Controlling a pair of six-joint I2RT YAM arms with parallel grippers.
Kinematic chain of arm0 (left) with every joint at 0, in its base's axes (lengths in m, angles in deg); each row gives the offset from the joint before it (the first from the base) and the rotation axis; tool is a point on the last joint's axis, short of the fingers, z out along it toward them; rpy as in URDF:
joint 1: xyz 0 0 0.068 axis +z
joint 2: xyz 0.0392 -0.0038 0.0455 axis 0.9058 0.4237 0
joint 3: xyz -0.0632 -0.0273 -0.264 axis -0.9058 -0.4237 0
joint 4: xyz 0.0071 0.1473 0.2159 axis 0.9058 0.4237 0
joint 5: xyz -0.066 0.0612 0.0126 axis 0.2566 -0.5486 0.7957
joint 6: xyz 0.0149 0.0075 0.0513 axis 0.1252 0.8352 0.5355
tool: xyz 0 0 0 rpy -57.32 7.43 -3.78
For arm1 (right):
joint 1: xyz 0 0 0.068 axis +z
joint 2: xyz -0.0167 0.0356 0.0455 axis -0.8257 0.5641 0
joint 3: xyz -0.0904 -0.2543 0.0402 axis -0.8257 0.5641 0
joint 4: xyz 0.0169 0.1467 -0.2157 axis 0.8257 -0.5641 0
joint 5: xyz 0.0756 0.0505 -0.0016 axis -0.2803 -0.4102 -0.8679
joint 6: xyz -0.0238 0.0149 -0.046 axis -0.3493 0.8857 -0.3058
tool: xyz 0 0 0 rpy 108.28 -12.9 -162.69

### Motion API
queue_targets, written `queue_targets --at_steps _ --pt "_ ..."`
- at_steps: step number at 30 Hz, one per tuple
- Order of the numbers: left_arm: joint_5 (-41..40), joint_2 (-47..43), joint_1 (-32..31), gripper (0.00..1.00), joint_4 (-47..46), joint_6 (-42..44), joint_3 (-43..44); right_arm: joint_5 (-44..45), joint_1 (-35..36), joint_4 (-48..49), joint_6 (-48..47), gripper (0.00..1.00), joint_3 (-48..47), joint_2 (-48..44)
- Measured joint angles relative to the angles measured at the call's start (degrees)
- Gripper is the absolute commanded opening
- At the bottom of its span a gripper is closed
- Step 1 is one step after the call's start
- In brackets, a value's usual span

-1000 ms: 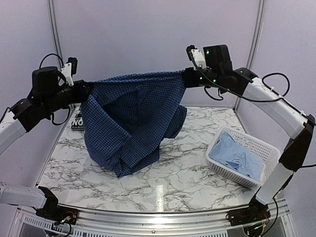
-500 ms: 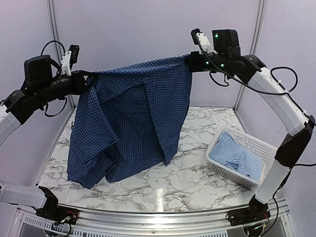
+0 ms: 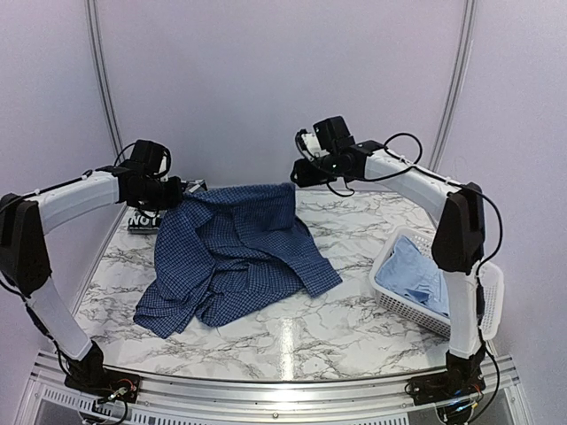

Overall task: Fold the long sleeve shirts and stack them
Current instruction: Flatten out the crumpled shirt at the center of the board.

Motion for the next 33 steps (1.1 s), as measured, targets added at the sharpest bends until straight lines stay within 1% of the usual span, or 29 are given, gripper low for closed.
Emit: queue_targets --at_steps 2,5,8,12,15,18,23,27,28,30,33 --pt "0.02 2.64 0.09 0.0 0.11 -0.55 0.04 0.13 0.44 -0.52 0.46 0.57 1.07 2.14" --pt "-0.02 4.0 0.02 0.0 0.13 -1.01 0.04 1.18 1.16 -0.68 0.85 0.61 6.88 0.26" --pt "0.02 4.09 -0.11 0.0 0.11 -1.09 0.37 1.88 2.6 0.35 1.49 0.64 15.98 -5.42" --pt "0.11 4.2 -0.11 0.0 0.07 -1.11 0.66 2.6 6.08 2.6 3.37 0.68 30.27 -15.52" --pt "0.5 5.03 -0.26 0.0 0.07 -1.18 0.66 2.34 8.68 4.28 4.59 0.71 38.12 -19.41" --pt "0.57 5.99 -0.61 0.0 -0.24 -1.25 -0.02 2.14 11.08 4.72 5.42 0.71 42.12 -19.17" --pt "0.5 6.62 -2.01 0.0 -0.46 -1.51 -4.33 4.74 15.45 5.07 8.63 0.72 42.47 -14.03" --pt "0.31 6.64 -3.37 0.0 -1.05 -2.38 -8.72 7.34 17.79 5.84 12.17 0.63 42.47 -9.64" --pt "0.11 6.67 -3.74 0.0 -1.25 -2.6 -9.73 7.98 18.21 6.16 13.07 0.59 42.45 -8.46" --pt "-0.02 6.73 -4.48 0.0 -1.66 -3.23 -11.43 9.11 18.56 6.67 14.53 0.47 42.45 -6.54" --pt "-0.2 6.75 -5.25 0.0 -2.45 -3.85 -13.31 11.56 18.45 7.63 16.0 0.25 42.4 -5.14"
